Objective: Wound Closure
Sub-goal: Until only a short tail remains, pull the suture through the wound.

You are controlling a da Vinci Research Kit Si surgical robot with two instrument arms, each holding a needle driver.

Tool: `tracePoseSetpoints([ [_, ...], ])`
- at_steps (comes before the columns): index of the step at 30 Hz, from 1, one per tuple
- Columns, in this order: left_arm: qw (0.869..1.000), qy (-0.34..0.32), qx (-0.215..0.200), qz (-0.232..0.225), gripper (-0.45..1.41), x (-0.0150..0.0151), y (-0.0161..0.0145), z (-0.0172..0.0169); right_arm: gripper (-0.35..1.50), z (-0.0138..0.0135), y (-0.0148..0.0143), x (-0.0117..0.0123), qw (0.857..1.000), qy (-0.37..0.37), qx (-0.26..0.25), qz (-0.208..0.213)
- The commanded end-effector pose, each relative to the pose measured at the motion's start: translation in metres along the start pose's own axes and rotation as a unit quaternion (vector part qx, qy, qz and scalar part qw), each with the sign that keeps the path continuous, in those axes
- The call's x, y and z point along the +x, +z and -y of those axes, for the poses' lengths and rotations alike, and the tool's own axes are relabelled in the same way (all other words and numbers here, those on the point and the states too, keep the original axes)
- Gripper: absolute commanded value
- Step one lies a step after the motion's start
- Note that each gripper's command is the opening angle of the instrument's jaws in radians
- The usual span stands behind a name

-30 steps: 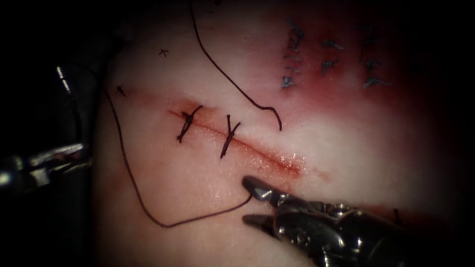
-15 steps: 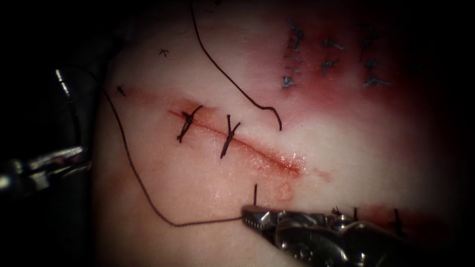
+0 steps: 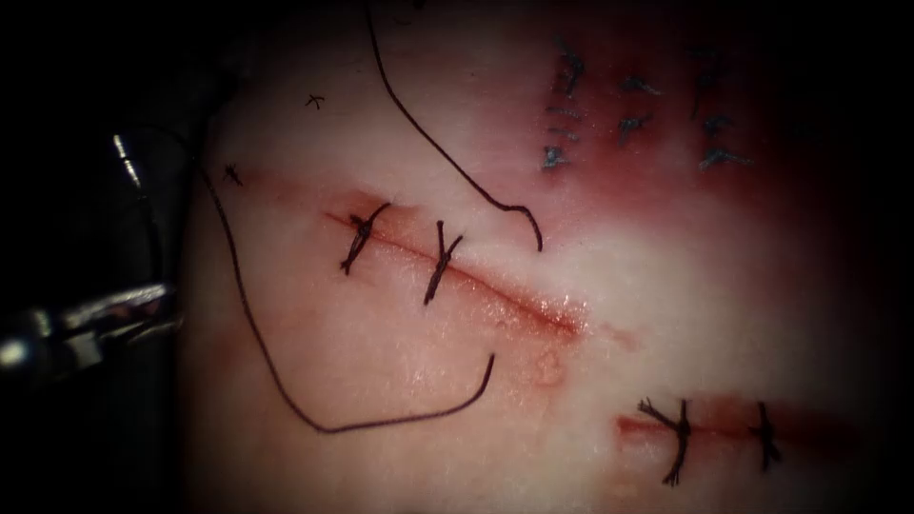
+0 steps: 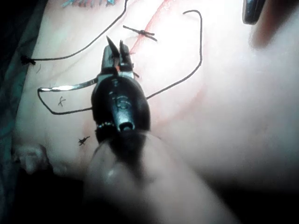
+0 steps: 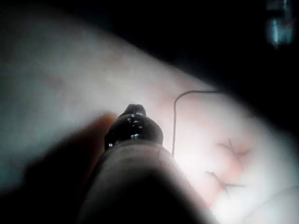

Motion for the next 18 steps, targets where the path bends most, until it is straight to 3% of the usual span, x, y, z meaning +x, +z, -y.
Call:
tracePoseSetpoints([
  [1,1.0,0.001,0.0,-0.001,-0.35,-0.0001,0.0007,0.0002,-0.35,-0.0007,0.0004,-0.0001,1.0,0.004,-0.011,0.001],
  [2,1.0,0.001,0.0,-0.001,-0.35,-0.0001,0.0007,0.0002,-0.03,-0.0013,0.0002,-0.0005,0.999,0.008,-0.033,0.004],
  [3,1.0,0.001,0.0,-0.001,-0.35,-0.0001,0.0006,0.0002,0.96,-0.0024,-0.0003,-0.0016,0.996,0.025,-0.088,0.002],
  [4,1.0,0.001,0.0,-0.001,-0.35,-0.0001,0.0006,0.0002,1.1,-0.0028,-0.0006,-0.0022,0.994,0.034,-0.102,0.0],
  [8,1.0,0.001,0.0,-0.001,-0.35,-0.0001,0.0005,0.0002,1.41,-0.0044,-0.0011,-0.0043,0.993,0.059,-0.106,0.012],
  [18,1.0,0.002,0.0,-0.002,-0.35,-0.0001,0.0005,0.0,1.45,-0.0054,0.002,-0.0094,0.99,0.065,-0.119,0.034],
])
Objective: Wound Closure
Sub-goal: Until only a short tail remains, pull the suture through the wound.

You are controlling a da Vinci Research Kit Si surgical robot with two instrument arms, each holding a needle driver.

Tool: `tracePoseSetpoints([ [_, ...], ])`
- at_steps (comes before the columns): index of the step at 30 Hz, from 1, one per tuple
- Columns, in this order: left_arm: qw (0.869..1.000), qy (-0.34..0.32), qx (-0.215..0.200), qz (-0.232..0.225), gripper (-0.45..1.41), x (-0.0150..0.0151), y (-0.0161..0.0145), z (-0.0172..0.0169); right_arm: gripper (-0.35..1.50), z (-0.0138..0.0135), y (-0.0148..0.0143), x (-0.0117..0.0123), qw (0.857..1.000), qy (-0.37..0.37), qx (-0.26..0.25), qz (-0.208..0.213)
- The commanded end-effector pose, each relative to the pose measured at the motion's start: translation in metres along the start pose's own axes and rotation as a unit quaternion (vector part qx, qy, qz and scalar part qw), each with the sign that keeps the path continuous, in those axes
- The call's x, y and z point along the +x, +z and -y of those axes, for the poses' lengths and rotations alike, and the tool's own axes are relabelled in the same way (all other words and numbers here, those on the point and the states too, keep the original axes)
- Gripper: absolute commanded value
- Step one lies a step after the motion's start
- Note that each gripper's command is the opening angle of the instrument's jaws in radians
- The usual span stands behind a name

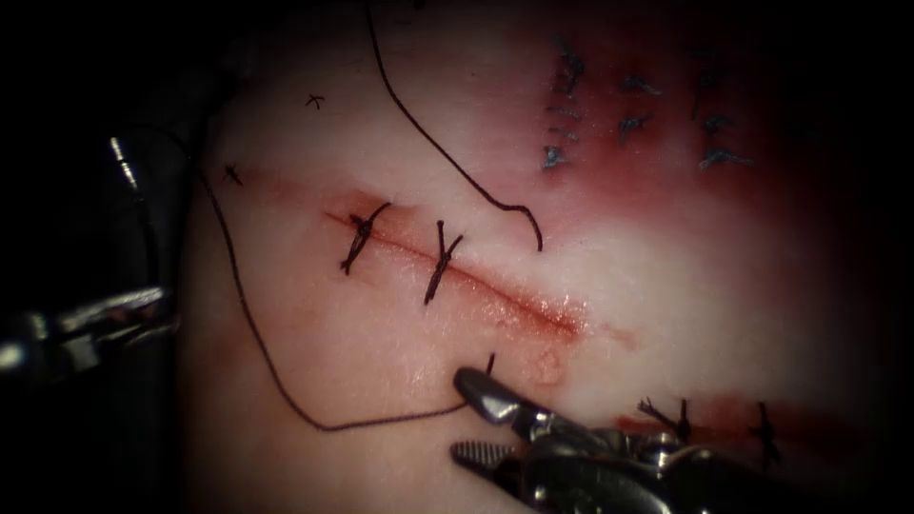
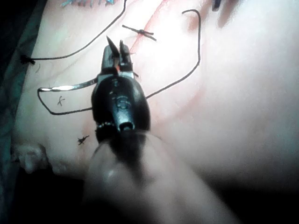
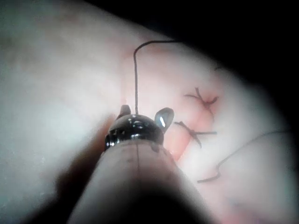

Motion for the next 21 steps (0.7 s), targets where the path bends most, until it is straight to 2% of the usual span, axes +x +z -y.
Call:
tracePoseSetpoints([
  [1,1.0,0.001,0.0,-0.001,-0.35,-0.0002,0.0008,0.0002,1.45,0.0,0.0012,-0.0007,1.0,-0.002,-0.002,0.001],
  [9,1.0,-0.001,0.001,-0.001,-0.35,-0.0002,0.0007,0.0001,1.43,0.0004,0.0038,-0.0039,1.0,-0.009,-0.007,0.009],
  [12,1.0,-0.001,0.001,-0.001,-0.35,-0.0002,0.0007,0.0001,1.33,0.0007,0.0041,-0.0041,1.0,-0.011,-0.007,0.01],
  [13,1.0,-0.001,0.001,-0.001,-0.35,-0.0002,0.0007,0.0,1.21,0.0009,0.0041,-0.0041,1.0,-0.009,-0.009,0.009],
  [14,1.0,-0.001,0.001,-0.001,-0.35,-0.0002,0.0007,0.0,0.96,0.0011,0.004,-0.004,1.0,-0.012,-0.01,0.009],
  [15,1.0,-0.001,0.001,-0.001,-0.35,-0.0002,0.0007,0.0,0.54,0.0012,0.0039,-0.0039,1.0,-0.016,-0.011,0.008],
  [16,1.0,-0.001,0.001,-0.001,-0.35,-0.0002,0.0007,0.0,0.01,0.0013,0.0038,-0.0038,1.0,-0.019,-0.009,0.003],
  [17,1.0,-0.001,0.0,-0.002,-0.35,-0.0002,0.0007,0.0,-0.35,0.0012,0.0037,-0.0037,1.0,-0.02,0.009,-0.01],
  [21,1.0,-0.001,0.0,-0.002,-0.35,-0.0002,0.0007,0.0,-0.35,0.0009,0.0034,-0.0033,0.999,-0.019,0.02,-0.018],
])
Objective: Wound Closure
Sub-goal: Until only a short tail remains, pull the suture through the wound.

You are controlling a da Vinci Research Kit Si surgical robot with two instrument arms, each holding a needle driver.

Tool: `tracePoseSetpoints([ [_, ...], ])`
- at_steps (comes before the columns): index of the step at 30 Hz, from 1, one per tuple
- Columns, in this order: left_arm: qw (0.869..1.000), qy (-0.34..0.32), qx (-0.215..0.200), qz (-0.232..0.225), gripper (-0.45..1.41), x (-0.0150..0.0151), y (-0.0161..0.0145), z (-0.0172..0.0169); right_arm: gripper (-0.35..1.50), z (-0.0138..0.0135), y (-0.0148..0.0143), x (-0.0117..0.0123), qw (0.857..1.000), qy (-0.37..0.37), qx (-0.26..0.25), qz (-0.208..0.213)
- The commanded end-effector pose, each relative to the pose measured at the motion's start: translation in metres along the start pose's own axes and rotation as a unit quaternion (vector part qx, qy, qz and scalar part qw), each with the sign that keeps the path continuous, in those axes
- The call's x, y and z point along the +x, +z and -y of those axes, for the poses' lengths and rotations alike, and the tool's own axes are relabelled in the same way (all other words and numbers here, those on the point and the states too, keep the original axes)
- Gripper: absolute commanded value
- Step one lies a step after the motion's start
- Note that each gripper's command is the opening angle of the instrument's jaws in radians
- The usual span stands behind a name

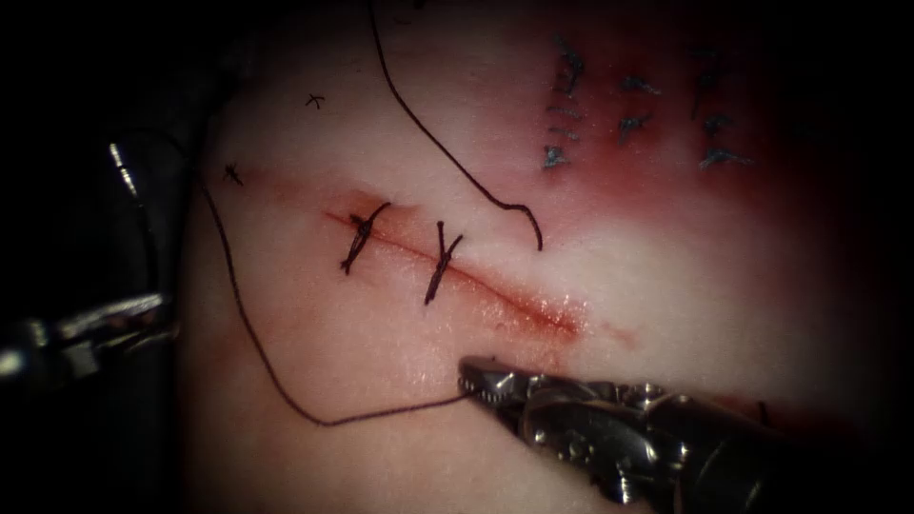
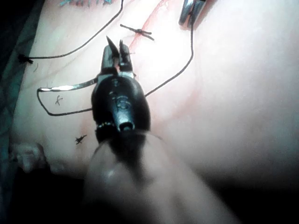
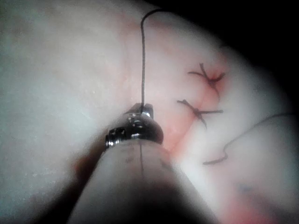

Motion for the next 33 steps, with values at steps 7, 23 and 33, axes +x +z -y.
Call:
tracePoseSetpoints([
  [7,1.0,0.001,-0.001,-0.004,-0.35,-0.0002,0.0007,0.0002,-0.35,0.0,0.0003,-0.0002,1.0,-0.009,-0.001,-0.005],
  [23,1.0,0.0,-0.004,-0.007,-0.35,-0.0001,0.0009,0.0003,-0.35,0.0028,-0.0015,0.0043,0.999,-0.001,0.003,-0.033],
  [33,1.0,-0.003,-0.004,-0.006,-0.35,0.0,0.0009,0.0002,-0.35,0.0045,-0.0027,0.0098,0.998,0.004,0.008,-0.059],
])
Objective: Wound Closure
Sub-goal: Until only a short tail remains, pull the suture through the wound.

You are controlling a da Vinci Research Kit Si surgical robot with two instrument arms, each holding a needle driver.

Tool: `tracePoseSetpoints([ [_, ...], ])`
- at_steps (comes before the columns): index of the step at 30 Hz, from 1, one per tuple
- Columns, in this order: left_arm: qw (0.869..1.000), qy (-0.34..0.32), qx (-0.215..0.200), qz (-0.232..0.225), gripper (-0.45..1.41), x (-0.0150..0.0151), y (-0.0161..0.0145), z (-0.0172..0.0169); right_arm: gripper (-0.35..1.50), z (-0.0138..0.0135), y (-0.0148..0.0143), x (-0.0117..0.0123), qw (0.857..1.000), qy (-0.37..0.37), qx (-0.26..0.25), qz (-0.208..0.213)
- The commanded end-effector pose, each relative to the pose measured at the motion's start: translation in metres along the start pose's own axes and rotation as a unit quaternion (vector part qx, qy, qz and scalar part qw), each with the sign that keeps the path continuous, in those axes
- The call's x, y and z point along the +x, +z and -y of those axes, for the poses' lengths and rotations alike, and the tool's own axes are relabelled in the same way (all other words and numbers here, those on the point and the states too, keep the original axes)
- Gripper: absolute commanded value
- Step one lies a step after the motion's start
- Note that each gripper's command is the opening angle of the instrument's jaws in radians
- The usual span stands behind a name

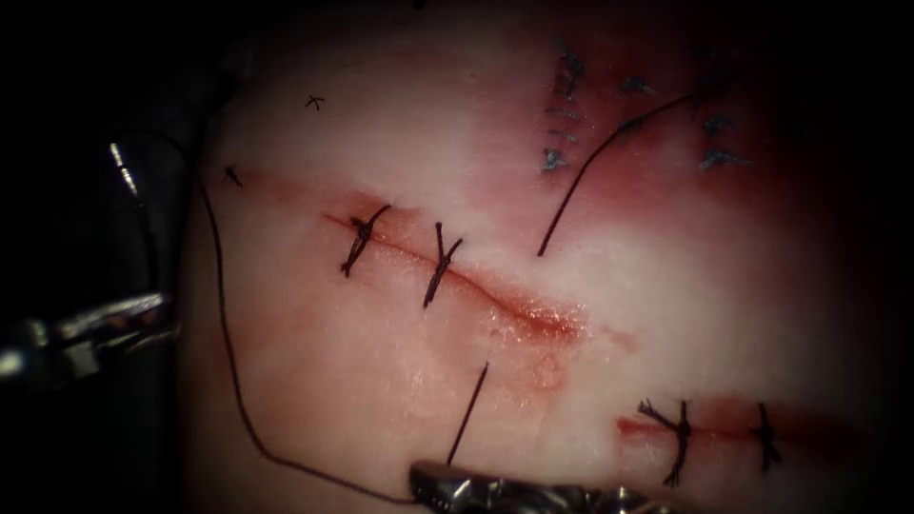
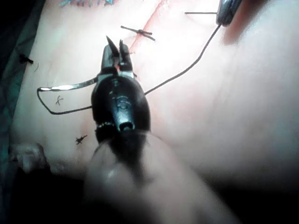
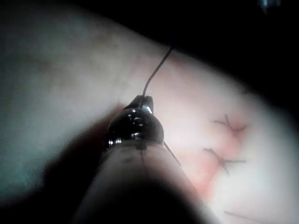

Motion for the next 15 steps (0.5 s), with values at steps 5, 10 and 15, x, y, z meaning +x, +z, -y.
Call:
tracePoseSetpoints([
  [5,1.0,0.001,0.001,-0.001,-0.35,-0.0002,0.0008,0.0002,-0.35,0.0006,0.0007,0.0022,1.0,-0.002,0.0,-0.01],
  [10,1.0,0.001,0.0,-0.002,-0.35,-0.0001,0.0008,0.0001,-0.35,0.0011,0.0008,0.0031,1.0,0.01,0.002,-0.02],
  [15,1.0,0.001,0.0,-0.002,-0.35,-0.0001,0.0007,0.0001,-0.35,0.0018,0.0009,0.0043,1.0,0.009,0.006,-0.024],
])
